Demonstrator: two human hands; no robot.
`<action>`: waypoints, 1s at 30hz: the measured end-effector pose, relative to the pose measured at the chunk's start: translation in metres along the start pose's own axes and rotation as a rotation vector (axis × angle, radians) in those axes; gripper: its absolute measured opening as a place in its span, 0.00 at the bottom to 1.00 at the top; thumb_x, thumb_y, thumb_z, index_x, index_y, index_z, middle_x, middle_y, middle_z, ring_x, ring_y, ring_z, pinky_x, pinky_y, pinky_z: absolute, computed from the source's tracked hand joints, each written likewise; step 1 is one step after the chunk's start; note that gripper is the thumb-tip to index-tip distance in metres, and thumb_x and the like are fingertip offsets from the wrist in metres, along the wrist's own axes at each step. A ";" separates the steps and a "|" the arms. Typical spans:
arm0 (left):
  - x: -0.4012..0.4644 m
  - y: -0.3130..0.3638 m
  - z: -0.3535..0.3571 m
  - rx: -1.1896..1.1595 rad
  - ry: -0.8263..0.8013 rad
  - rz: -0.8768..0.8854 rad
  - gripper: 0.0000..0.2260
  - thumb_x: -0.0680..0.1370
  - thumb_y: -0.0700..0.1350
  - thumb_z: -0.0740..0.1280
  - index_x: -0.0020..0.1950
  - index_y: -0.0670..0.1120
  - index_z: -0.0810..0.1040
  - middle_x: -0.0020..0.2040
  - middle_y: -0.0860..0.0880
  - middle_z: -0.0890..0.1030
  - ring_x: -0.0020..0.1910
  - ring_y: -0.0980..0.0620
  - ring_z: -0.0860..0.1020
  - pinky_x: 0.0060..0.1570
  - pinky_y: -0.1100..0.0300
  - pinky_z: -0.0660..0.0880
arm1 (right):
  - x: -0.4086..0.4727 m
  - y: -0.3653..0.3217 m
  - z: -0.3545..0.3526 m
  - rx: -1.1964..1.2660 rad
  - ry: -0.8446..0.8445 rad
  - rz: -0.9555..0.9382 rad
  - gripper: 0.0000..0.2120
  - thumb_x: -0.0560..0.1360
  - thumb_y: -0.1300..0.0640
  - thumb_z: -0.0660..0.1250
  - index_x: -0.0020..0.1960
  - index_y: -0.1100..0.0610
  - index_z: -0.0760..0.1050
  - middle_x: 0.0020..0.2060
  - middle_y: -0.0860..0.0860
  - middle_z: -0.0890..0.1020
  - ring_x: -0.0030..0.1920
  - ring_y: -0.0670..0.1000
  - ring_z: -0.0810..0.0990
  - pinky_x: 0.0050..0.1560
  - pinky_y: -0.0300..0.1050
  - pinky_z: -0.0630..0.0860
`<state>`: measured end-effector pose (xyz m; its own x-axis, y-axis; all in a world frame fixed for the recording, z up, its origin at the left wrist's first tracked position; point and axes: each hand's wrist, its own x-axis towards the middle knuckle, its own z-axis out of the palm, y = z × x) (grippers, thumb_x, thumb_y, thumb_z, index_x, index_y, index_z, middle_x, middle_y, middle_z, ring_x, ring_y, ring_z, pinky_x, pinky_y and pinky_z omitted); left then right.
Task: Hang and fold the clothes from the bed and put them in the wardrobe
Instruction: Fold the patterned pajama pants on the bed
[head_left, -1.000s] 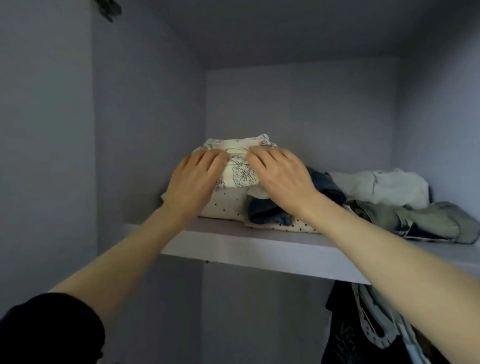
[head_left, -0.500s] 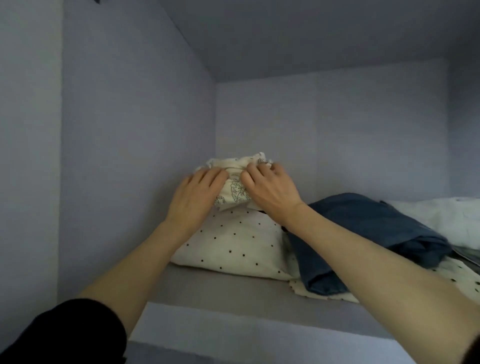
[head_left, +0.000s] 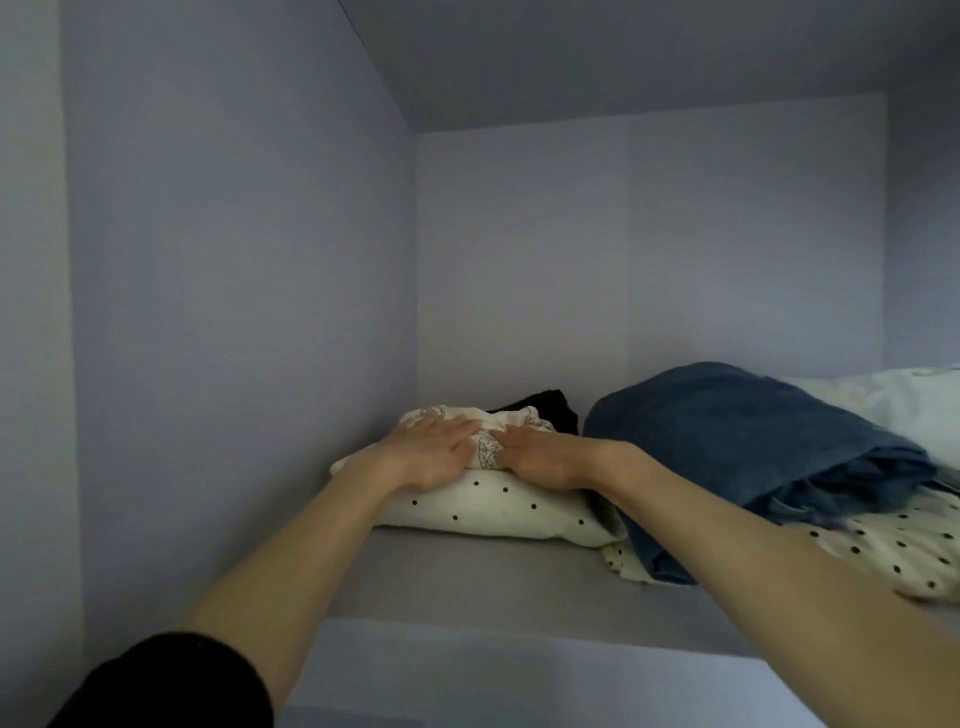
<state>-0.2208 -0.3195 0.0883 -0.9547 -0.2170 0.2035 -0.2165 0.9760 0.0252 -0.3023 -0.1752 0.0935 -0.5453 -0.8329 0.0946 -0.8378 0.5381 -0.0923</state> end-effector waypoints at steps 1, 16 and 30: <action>0.000 -0.002 0.003 -0.003 0.013 -0.009 0.22 0.83 0.51 0.42 0.77 0.53 0.47 0.78 0.53 0.46 0.77 0.51 0.43 0.74 0.50 0.42 | 0.000 0.000 0.003 -0.025 0.019 0.003 0.25 0.83 0.47 0.43 0.78 0.52 0.45 0.77 0.52 0.48 0.77 0.51 0.45 0.74 0.46 0.43; -0.105 0.052 -0.003 -0.315 0.701 0.222 0.19 0.80 0.42 0.59 0.72 0.46 0.66 0.71 0.48 0.69 0.70 0.51 0.65 0.68 0.66 0.56 | -0.138 -0.017 -0.002 0.088 0.656 -0.052 0.18 0.80 0.57 0.56 0.69 0.54 0.69 0.64 0.52 0.75 0.62 0.54 0.74 0.60 0.49 0.72; -0.344 0.174 0.097 -0.583 0.531 0.117 0.17 0.81 0.41 0.59 0.69 0.48 0.69 0.63 0.49 0.74 0.61 0.51 0.74 0.56 0.61 0.70 | -0.390 -0.047 0.110 0.320 0.604 0.074 0.17 0.79 0.55 0.58 0.67 0.51 0.69 0.59 0.46 0.78 0.58 0.47 0.76 0.58 0.44 0.72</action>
<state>0.0504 -0.0769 -0.0727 -0.7082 -0.2172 0.6718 0.1608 0.8769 0.4530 -0.0473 0.1101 -0.0477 -0.5979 -0.5272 0.6038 -0.7993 0.4490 -0.3994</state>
